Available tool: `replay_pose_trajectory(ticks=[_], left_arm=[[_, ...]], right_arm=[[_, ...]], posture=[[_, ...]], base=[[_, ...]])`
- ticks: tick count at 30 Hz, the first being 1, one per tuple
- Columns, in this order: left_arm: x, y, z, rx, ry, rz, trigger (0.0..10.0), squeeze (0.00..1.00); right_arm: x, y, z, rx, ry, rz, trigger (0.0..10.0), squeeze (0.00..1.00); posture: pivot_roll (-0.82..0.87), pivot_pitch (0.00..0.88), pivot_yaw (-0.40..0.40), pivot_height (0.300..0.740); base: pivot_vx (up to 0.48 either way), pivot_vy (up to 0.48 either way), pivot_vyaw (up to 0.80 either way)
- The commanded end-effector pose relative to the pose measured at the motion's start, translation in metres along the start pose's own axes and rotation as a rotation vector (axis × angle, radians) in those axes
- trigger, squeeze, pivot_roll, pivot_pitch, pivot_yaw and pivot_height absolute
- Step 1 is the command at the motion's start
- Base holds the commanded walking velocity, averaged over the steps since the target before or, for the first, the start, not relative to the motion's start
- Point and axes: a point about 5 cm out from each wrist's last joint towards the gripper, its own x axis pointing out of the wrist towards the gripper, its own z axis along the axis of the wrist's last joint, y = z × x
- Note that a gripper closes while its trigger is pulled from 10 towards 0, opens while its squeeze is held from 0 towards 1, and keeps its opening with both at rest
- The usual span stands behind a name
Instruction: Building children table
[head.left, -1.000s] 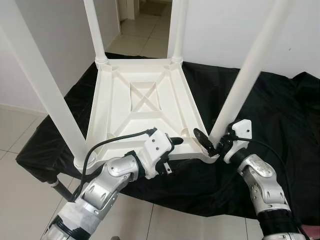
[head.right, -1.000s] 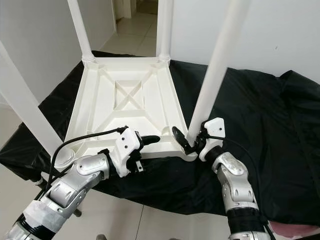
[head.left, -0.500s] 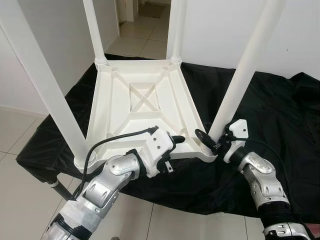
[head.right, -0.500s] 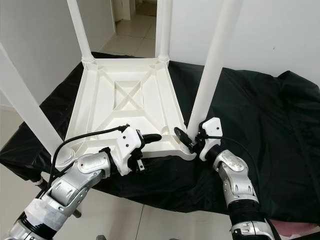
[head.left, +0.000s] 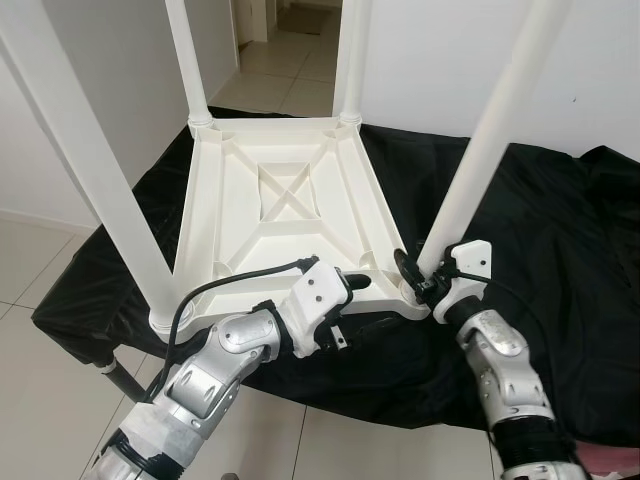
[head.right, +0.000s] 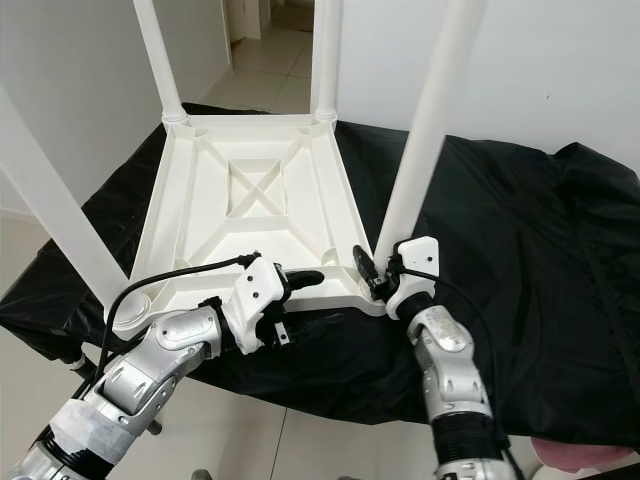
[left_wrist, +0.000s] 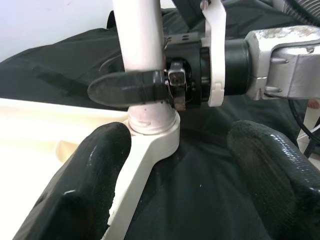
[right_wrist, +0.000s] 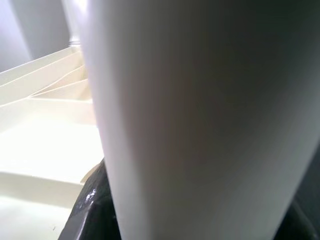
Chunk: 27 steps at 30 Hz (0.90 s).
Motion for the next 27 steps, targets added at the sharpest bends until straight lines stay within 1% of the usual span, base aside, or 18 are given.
replay_pose_trajectory(ticks=[1, 3, 4, 5, 6, 7, 8, 10, 11, 12, 13, 15, 18, 19, 20, 21, 25, 27], left_arm=[[0.001, -0.005, -0.003, 0.006, 0.015, -0.083, 10.0, 0.00], [0.002, -0.006, -0.003, -0.001, 0.013, -0.090, 10.0, 0.00], [0.002, -0.006, -0.003, -0.001, 0.013, -0.090, 10.0, 0.00], [0.002, -0.006, -0.003, 0.001, 0.012, -0.093, 10.0, 0.00], [0.002, -0.006, -0.003, 0.001, 0.012, -0.093, 10.0, 0.00], [0.003, -0.008, -0.003, 0.002, 0.011, -0.096, 10.0, 0.00], [0.003, -0.008, -0.003, 0.002, 0.011, -0.096, 10.0, 0.00], [0.003, -0.007, -0.002, 0.003, 0.008, -0.092, 10.0, 0.00], [0.003, -0.007, -0.002, 0.003, 0.008, -0.092, 10.0, 0.00], [0.004, -0.006, -0.002, 0.003, 0.007, -0.092, 10.0, 0.00], [0.004, -0.007, -0.002, 0.003, 0.006, -0.092, 10.0, 0.00], [0.004, -0.007, -0.002, 0.003, 0.004, -0.092, 10.0, 0.00], [0.005, -0.008, -0.003, 0.005, 0.004, -0.096, 10.0, 0.00], [0.005, -0.008, -0.003, 0.004, 0.004, -0.097, 10.0, 0.00], [0.005, -0.008, -0.003, 0.004, 0.004, -0.097, 10.0, 0.00], [0.004, -0.007, -0.004, 0.004, 0.005, -0.096, 10.0, 0.00], [0.004, -0.007, -0.004, 0.006, 0.005, -0.095, 10.0, 0.00], [0.004, -0.008, -0.004, 0.006, 0.005, -0.096, 10.0, 0.00]], right_arm=[[-0.007, -0.004, -0.010, 0.043, 0.046, -0.121, 10.0, 0.00], [-0.011, 0.002, -0.014, 0.076, 0.055, -0.250, 10.0, 0.00], [-0.011, 0.002, -0.014, 0.076, 0.055, -0.250, 10.0, 0.00], [-0.014, 0.006, -0.015, 0.081, 0.058, -0.311, 10.0, 0.00], [-0.014, 0.006, -0.015, 0.081, 0.058, -0.311, 10.0, 0.00], [-0.018, 0.012, -0.016, 0.102, 0.061, -0.382, 10.0, 0.00], [-0.018, 0.012, -0.016, 0.102, 0.061, -0.382, 10.0, 0.00], [-0.017, 0.028, -0.015, 0.110, 0.047, -0.409, 10.0, 0.00], [-0.017, 0.028, -0.015, 0.110, 0.047, -0.409, 10.0, 0.00], [-0.015, 0.039, -0.014, 0.120, 0.044, -0.378, 10.0, 0.00], [-0.014, 0.044, -0.012, 0.107, 0.035, -0.349, 10.0, 0.00], [-0.013, 0.047, -0.010, 0.096, 0.032, -0.331, 10.0, 0.00], [-0.015, 0.038, -0.007, 0.099, 0.027, -0.361, 10.0, 0.00], [-0.016, 0.033, -0.006, 0.109, 0.024, -0.378, 10.0, 0.08], [-0.017, 0.030, -0.006, 0.115, 0.021, -0.387, 10.0, 0.08], [-0.018, 0.029, -0.005, 0.111, 0.018, -0.395, 10.0, 1.00], [-0.020, 0.027, -0.001, 0.113, -0.004, -0.395, 10.0, 1.00], [-0.026, 0.027, 0.002, 0.105, -0.043, -0.369, 10.0, 1.00]], posture=[[-0.09, 0.000, -0.015, 0.740], [-0.09, 0.000, -0.016, 0.740], [-0.09, 0.000, -0.016, 0.740], [-0.09, 0.000, -0.017, 0.740], [-0.09, 0.000, -0.017, 0.740], [-0.08, 0.000, -0.022, 0.740], [-0.08, 0.000, -0.022, 0.740], [-0.08, 0.000, -0.025, 0.740], [-0.08, 0.000, -0.025, 0.740], [-0.08, 0.000, -0.025, 0.740], [-0.08, 0.000, -0.027, 0.740], [-0.08, 0.000, -0.027, 0.740], [-0.09, 0.000, -0.030, 0.740], [-0.09, 0.000, -0.031, 0.740], [-0.09, 0.000, -0.031, 0.740], [-0.09, 0.000, -0.031, 0.740], [-0.09, 0.000, -0.033, 0.740], [-0.09, 0.000, -0.035, 0.740]], base=[[0.000, 0.000, 0.00], [0.000, 0.000, 0.00], [0.000, 0.000, 0.00], [0.000, 0.000, 0.00], [0.000, 0.000, 0.00], [0.000, 0.000, 0.00], [0.000, 0.000, 0.00], [0.000, 0.000, 0.00], [0.000, 0.000, 0.00], [0.000, 0.000, 0.00], [0.000, 0.000, 0.00], [0.000, 0.000, 0.00], [0.000, 0.000, 0.00], [0.000, 0.000, 0.00], [0.000, 0.000, 0.00], [0.000, 0.000, 0.00], [0.000, 0.000, 0.00], [0.000, 0.000, 0.00]])
